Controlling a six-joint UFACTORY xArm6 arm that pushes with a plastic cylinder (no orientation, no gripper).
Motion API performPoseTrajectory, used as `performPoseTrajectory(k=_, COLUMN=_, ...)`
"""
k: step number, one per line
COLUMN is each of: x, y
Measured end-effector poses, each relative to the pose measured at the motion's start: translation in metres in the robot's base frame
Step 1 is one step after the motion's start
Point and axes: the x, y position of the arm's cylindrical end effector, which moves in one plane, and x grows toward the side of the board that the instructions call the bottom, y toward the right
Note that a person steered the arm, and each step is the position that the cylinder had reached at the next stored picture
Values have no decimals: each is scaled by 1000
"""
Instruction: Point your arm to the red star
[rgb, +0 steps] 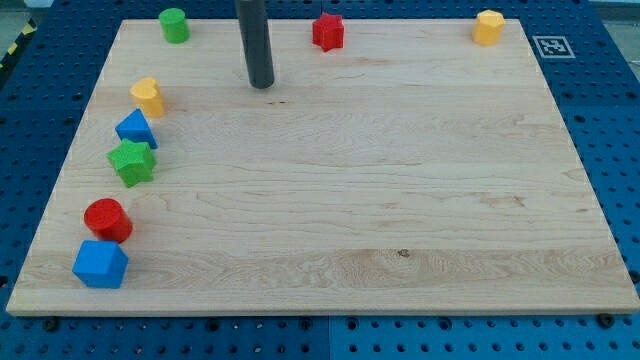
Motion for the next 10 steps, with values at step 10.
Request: performPoseTrajectory(k=10, x=-110, y=115)
